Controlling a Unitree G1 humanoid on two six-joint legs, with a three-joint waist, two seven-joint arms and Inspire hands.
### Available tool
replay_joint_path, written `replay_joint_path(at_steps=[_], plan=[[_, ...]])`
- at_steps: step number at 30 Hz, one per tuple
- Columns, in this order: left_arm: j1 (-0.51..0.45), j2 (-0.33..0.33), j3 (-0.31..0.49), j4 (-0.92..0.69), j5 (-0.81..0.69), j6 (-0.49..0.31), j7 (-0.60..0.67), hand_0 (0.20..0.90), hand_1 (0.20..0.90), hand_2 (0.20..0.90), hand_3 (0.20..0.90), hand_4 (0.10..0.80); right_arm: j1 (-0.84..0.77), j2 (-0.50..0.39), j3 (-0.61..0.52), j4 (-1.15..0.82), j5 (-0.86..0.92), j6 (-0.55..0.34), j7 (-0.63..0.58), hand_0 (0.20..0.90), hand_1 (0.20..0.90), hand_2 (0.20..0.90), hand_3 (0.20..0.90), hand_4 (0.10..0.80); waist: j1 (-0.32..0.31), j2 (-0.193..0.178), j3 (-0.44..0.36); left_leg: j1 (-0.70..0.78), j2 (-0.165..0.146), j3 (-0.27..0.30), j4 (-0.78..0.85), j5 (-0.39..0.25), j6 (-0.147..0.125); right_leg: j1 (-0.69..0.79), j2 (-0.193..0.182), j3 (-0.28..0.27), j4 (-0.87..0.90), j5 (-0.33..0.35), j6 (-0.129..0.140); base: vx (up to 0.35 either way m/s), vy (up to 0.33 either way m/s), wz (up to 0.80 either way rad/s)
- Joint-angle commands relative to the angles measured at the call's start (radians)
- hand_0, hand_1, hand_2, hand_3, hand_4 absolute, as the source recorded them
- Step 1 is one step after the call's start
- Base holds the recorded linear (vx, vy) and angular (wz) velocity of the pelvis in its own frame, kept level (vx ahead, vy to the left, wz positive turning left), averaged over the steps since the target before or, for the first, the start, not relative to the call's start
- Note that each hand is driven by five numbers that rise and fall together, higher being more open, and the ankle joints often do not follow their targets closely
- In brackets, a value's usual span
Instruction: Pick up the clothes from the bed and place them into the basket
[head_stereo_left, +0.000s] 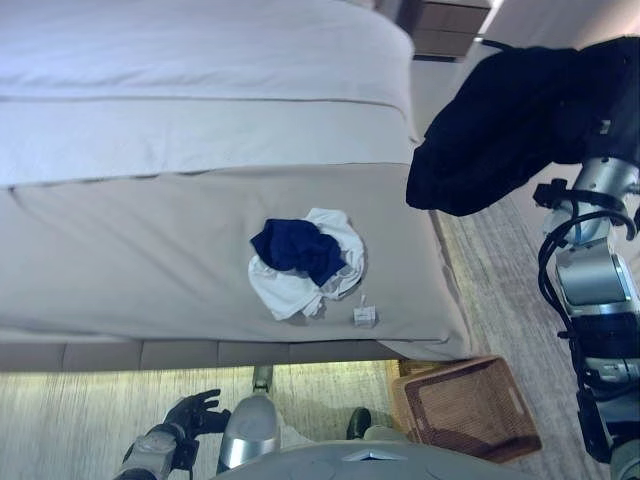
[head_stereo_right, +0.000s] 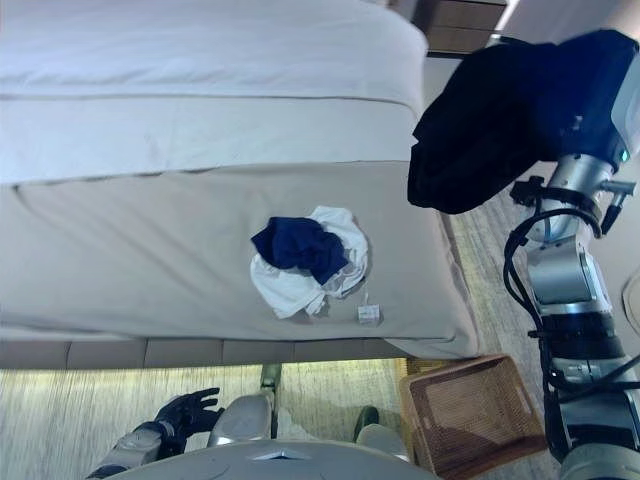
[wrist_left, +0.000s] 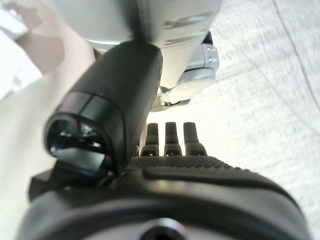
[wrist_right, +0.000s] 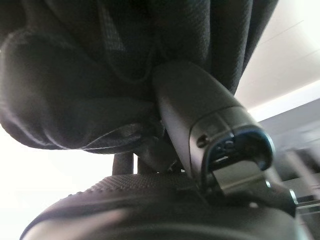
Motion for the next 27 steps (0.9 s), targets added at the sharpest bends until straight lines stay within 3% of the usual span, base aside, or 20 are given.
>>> replay_joint_path(at_steps=[1, 5, 11, 16, 19, 20, 21, 22, 27], plan=[[-0.040, -0.050, -0.061, 0.020, -0.027, 0.000, -0.020, 0.900, 0.900, 0.900, 0.900, 0.800, 0.031, -0.045, -0.065, -0.014, -0.023, -0.088, -0.016, 0.300, 0.300, 0.300, 0.200, 0.100, -0.051, 0.038, -0.098, 0.109, -0.017, 0.099, 0.001, -0.214, 0.043, -0.068, 0.081, 0.032, 0.027, 0.010, -0.033, -0.073, -0.086, -0.53], [-0.054, -0.054, -0.070, -0.013, -0.054, 0.008, -0.009, 0.900, 0.900, 0.900, 0.900, 0.800, 0.121, 0.013, -0.047, 0.112, -0.027, -0.115, 0.058, 0.300, 0.300, 0.300, 0.200, 0.100, -0.090, 0.044, -0.101, 0.117, -0.007, 0.134, 0.001, -0.213, 0.039, -0.069, 0.091, 0.064, 0.014, 0.020, -0.036, -0.034, -0.099, -0.44], [-0.070, -0.045, -0.096, -0.052, -0.026, 0.018, -0.027, 0.900, 0.900, 0.900, 0.900, 0.800, 0.173, 0.064, 0.019, 0.345, -0.059, -0.047, 0.150, 0.300, 0.300, 0.300, 0.200, 0.100, -0.117, 0.049, -0.099, 0.131, 0.008, 0.174, 0.001, -0.208, 0.034, -0.067, 0.102, 0.077, 0.003, 0.029, -0.041, 0.003, -0.160, -0.30], [-0.090, -0.034, -0.142, -0.066, -0.024, 0.005, -0.050, 0.900, 0.900, 0.900, 0.900, 0.800, 0.129, 0.056, 0.078, 0.473, -0.042, -0.001, 0.142, 0.300, 0.300, 0.300, 0.200, 0.100, -0.117, 0.073, -0.068, 0.120, 0.014, 0.183, 0.001, -0.197, 0.030, -0.093, 0.101, 0.068, 0.020, 0.025, -0.046, -0.073, -0.147, -0.16], [-0.150, -0.032, -0.182, -0.065, -0.056, -0.015, -0.044, 0.900, 0.900, 0.900, 0.900, 0.800, 0.009, 0.033, 0.140, 0.598, -0.015, 0.061, 0.139, 0.300, 0.300, 0.300, 0.200, 0.100, -0.120, 0.106, -0.012, 0.072, 0.011, 0.173, 0.001, -0.177, 0.022, -0.154, 0.095, 0.072, 0.035, 0.031, -0.054, -0.266, -0.082, -0.09], [-0.175, -0.028, -0.191, -0.070, -0.073, -0.015, -0.039, 0.900, 0.900, 0.900, 0.900, 0.800, -0.043, 0.024, 0.169, 0.665, -0.007, 0.102, 0.159, 0.592, 0.592, 0.592, 0.540, 0.440, -0.119, 0.117, 0.011, 0.052, 0.009, 0.169, 0.001, -0.169, 0.017, -0.174, 0.093, 0.074, 0.036, 0.034, -0.056, -0.245, -0.058, -0.12], [-0.186, -0.028, -0.193, -0.073, -0.079, -0.014, -0.037, 0.900, 0.900, 0.900, 0.900, 0.800, -0.066, 0.021, 0.183, 0.690, -0.002, 0.111, 0.161, 0.592, 0.592, 0.592, 0.540, 0.440, -0.119, 0.123, 0.021, 0.044, 0.008, 0.167, 0.001, -0.165, 0.015, -0.182, 0.092, 0.075, 0.036, 0.036, -0.057, -0.277, -0.081, -0.06], [-0.216, -0.026, -0.204, -0.086, -0.095, -0.007, -0.029, 0.900, 0.900, 0.900, 0.900, 0.800, -0.124, 0.005, 0.214, 0.773, 0.025, 0.140, 0.169, 0.900, 0.900, 0.900, 0.900, 0.800, -0.117, 0.140, 0.050, 0.021, 0.006, 0.160, 0.005, -0.154, 0.009, -0.202, 0.090, 0.078, 0.034, 0.042, -0.061, -0.220, -0.077, 0.00], [-0.253, -0.024, -0.211, -0.114, -0.109, -0.022, -0.043, 0.900, 0.900, 0.900, 0.900, 0.800, -0.199, -0.013, 0.229, 1.033, 0.094, 0.172, 0.202, 0.900, 0.900, 0.900, 0.900, 0.800, -0.101, 0.190, 0.094, -0.015, 0.002, 0.140, 0.014, -0.133, -0.004, -0.222, 0.089, 0.073, 0.022, 0.049, -0.070, -0.117, -0.059, 0.07]])
